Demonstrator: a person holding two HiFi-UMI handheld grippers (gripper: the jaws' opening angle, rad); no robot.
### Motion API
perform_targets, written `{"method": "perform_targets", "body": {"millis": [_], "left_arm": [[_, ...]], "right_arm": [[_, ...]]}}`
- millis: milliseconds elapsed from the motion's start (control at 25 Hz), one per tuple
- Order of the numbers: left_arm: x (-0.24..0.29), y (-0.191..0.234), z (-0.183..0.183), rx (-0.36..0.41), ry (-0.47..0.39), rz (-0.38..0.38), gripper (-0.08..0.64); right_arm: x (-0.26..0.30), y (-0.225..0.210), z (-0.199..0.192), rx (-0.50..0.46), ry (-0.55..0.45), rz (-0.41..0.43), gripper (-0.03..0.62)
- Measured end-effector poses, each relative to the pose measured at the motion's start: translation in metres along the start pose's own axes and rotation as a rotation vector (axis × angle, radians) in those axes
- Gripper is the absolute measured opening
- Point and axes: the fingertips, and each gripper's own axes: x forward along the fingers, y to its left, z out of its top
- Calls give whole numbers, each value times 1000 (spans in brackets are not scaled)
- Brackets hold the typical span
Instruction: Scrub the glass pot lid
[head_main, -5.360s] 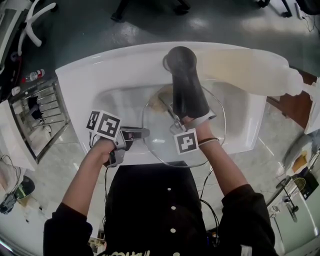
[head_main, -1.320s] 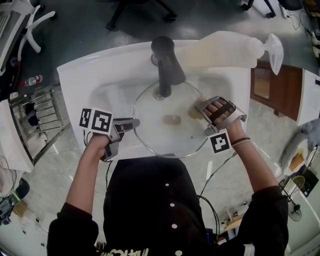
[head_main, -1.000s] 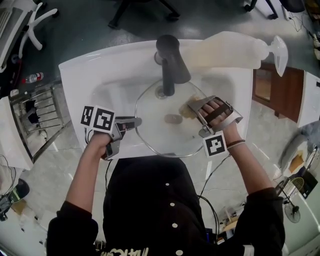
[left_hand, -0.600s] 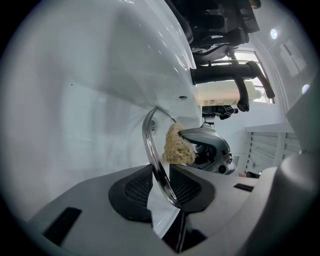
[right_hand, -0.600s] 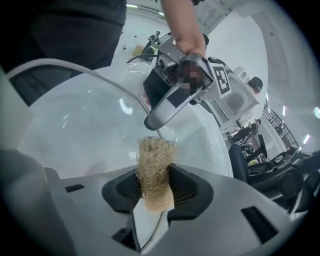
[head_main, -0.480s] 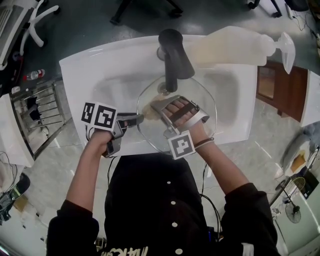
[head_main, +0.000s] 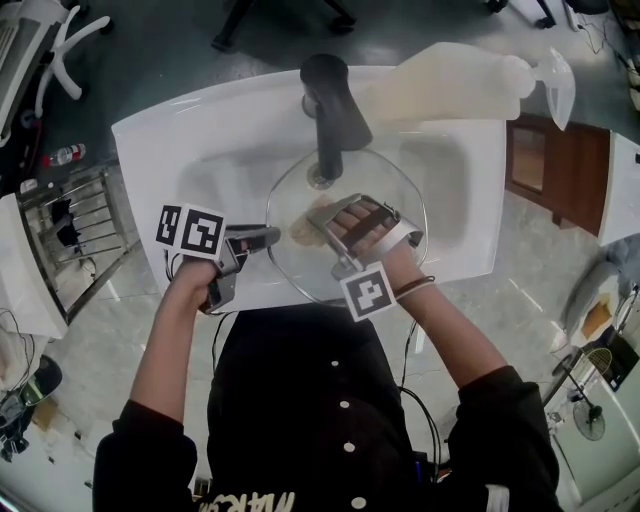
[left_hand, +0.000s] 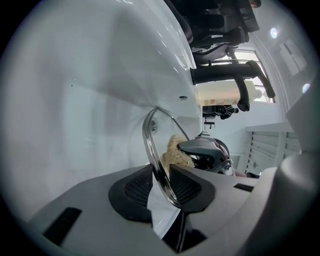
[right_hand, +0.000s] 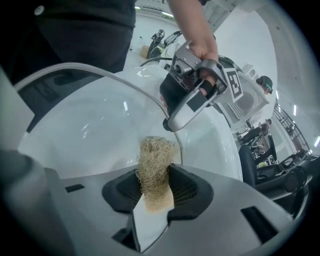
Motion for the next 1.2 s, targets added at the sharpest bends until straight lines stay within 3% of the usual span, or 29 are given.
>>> {"method": "perform_targets", "body": {"millis": [360,840,1200], "left_arm": [[1,1,0,1,-1,10,124],[0,1,-1,0,-2,13,124],[0,0,0,0,-3,10,124]], "right_arm": [[-35,34,-41,-167,29,91,145],[-82,58,-100,-207,90,214,144],[-101,62,-114,-253,104,268,144]]}}
